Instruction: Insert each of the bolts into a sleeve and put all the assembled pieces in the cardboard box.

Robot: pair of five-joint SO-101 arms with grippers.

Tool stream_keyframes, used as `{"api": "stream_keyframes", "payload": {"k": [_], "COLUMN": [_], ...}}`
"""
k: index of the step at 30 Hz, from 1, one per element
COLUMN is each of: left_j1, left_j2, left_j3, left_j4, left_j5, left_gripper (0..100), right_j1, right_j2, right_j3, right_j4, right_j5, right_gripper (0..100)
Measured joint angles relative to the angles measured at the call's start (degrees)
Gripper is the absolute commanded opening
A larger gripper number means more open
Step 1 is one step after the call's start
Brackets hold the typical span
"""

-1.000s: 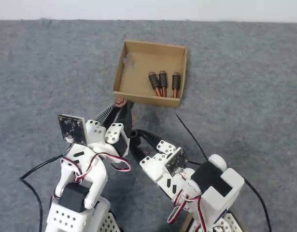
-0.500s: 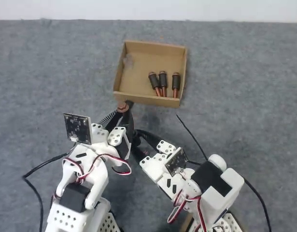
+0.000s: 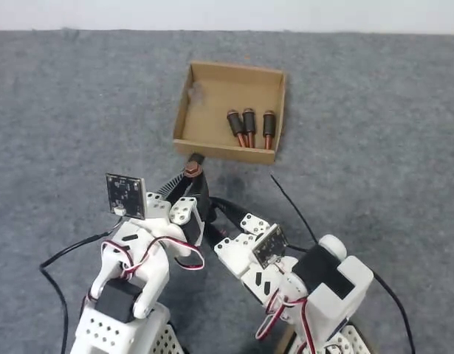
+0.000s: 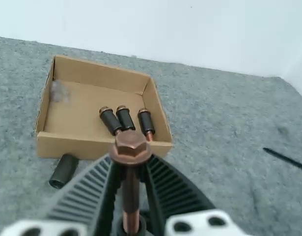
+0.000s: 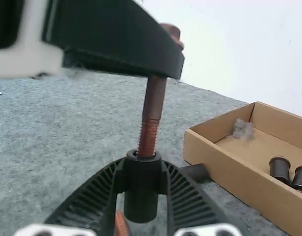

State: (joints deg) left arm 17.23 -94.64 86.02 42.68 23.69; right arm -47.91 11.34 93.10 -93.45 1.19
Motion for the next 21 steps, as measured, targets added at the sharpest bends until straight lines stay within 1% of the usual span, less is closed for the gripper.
{"api": "stream_keyframes", "payload": {"k": [5,10,18,21], "left_j1": [0.0,0.53,1.14,3.08], "left_j2": [-0.44,-0.7,-1.41,-1.41], "left_j3": [0.62,3.52,6.42,8.26], "left_j4": [0.0,0.0,0.0,0.0], "left_j5": [0.0,0.53,0.53,0.53], "left_gripper": [1,1,1,1], "right_j1": [0.09,1.76,1.85,2.11], "right_j2": [0.0,0.0,0.0,0.09], "right_j3": [0.0,0.0,0.0,0.0], "right_j4": [0.0,0.0,0.0,0.0], "right_j5": [0.0,0.0,0.0,0.0], "right_gripper": [0.7,0.7,0.7,0.7]}}
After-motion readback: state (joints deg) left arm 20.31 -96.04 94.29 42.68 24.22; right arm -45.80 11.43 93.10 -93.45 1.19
